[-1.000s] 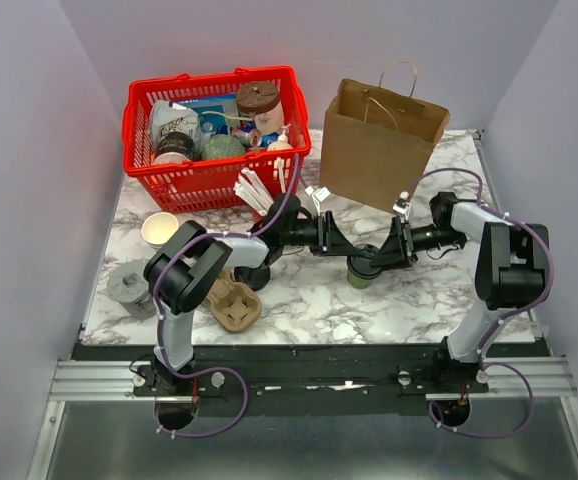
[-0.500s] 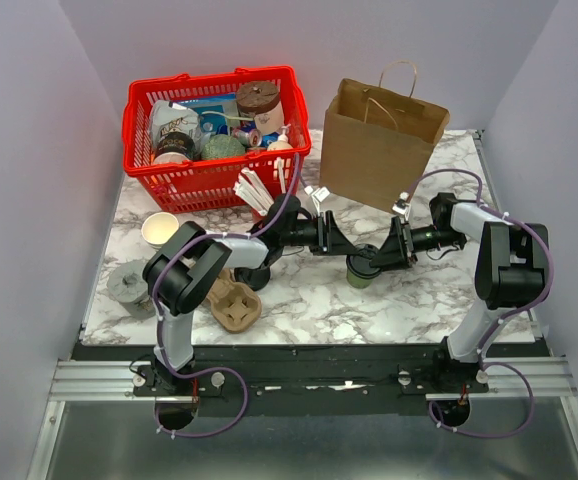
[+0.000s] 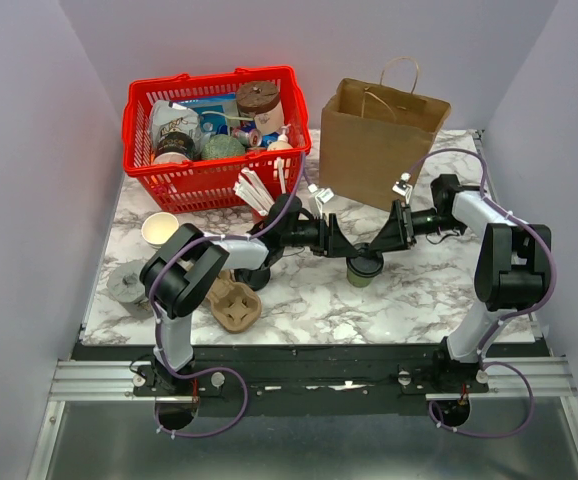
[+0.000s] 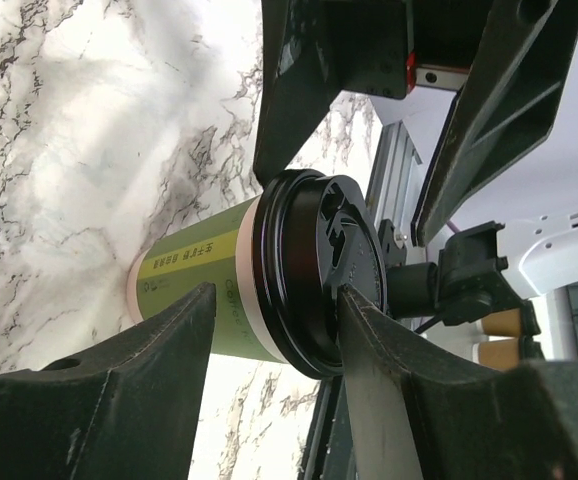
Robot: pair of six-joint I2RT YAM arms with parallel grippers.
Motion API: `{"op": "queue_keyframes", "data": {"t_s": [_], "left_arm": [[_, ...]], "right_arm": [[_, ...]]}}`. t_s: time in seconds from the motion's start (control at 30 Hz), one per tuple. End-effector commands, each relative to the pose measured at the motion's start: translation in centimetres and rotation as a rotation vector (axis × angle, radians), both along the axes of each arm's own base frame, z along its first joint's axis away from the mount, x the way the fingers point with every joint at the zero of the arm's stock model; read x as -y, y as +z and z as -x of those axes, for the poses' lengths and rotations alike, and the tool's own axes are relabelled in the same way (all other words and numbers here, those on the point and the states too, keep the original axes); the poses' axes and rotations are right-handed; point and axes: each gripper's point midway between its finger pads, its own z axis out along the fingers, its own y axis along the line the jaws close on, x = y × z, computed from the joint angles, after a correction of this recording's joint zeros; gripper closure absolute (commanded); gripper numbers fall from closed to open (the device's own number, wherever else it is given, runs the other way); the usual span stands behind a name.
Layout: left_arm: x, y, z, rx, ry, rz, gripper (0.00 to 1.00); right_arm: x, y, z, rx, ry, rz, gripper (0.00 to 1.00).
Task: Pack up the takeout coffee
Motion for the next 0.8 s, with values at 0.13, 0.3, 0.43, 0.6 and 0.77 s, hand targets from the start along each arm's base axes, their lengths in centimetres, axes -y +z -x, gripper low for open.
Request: {"op": "queue_keyframes", "data": {"t_s": [0.13,0.3,0.43,0.6,0.77], "left_arm": [[-0.3,0.5,0.9,0.052,-0.032,-0.013,0.41],[0.0,0.8,1.0,0.036,-0.041,0.023,0.43],[0.1,0.7,1.2,0.021,-0.052,0.033,0.45],[0.0,-0.4,1.4,-0.023,-0.047,0.031,0.48],[0.0,-1.1,1.3,-0.051,-0.04,0.034,0.51]], "right_arm": [[-0.1,0.1,-0.8,0.056,0.02,-0.008,0.15],[-0.2,-0.5,-1.2,0.053,0.024,-0.008,0.19],[-0.5,-0.7,-1.7,0.057,0.036,-0.008,0.2],[-0.7,-1.3,-1.9,0.026,0.039,-0.008,0.23],[-0.7,-2.5,-1.1,-0.013,0.043,0.005,0.27]]}}
